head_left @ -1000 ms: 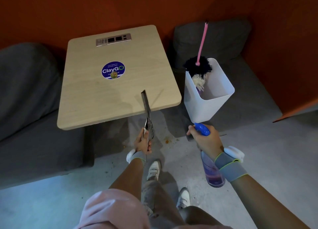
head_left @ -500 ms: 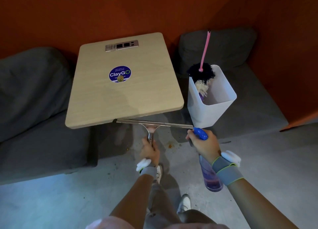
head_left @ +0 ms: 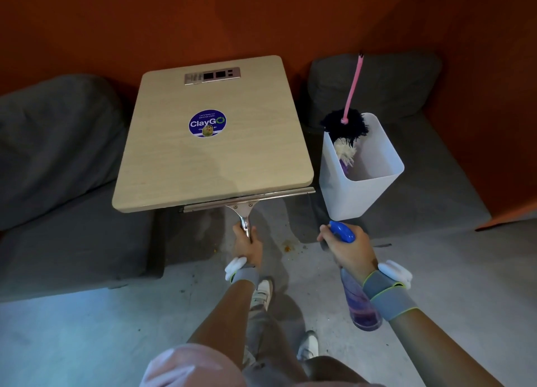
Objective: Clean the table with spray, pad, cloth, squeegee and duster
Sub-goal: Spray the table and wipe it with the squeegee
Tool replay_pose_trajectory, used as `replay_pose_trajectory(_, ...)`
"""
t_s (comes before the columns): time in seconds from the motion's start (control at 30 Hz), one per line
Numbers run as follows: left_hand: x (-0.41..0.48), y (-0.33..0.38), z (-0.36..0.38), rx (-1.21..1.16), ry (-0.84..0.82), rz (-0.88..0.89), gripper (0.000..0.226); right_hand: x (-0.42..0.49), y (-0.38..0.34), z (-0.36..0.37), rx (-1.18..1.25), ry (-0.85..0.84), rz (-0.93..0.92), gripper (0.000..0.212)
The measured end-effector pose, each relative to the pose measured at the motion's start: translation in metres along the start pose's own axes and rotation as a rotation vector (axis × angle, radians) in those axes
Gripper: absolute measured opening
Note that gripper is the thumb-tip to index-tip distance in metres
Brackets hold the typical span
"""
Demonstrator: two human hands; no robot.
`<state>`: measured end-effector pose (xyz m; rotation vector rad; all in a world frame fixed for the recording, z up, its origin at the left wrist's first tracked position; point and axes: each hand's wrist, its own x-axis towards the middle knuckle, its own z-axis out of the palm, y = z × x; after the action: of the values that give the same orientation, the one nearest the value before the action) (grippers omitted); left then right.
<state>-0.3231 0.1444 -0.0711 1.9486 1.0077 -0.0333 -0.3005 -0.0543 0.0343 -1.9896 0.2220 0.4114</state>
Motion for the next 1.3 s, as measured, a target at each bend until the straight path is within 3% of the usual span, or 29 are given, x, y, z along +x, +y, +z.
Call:
replay_pose_trajectory(0.6, 0.01, 0.005, 0.005, -0.041, -0.02, -0.037, 0.027, 0.013, -0.001, 0.011, 0.045, -0.006, 0.04, 0.032)
replay_pose_trajectory(1.0, 0.014, 0.012, 0.007, 0.082, -0.049, -0.064, 0.026, 0.01, -0.001, 0.016, 0.033, -0.013, 0.075, 0.037)
replay_pose_trajectory(1.2, 0.039, 0.032, -0.009, 0.158, -0.048, -0.184, 0.04, 0.004, -0.006, 0.019, 0.053, -0.005, 0.074, 0.033)
replay_pose_trajectory(1.3, 0.033, 0.019, -0.012, 0.283, -0.129, -0.166, 0.051, 0.004, -0.007, 0.019, 0.051, -0.024, 0.046, 0.033)
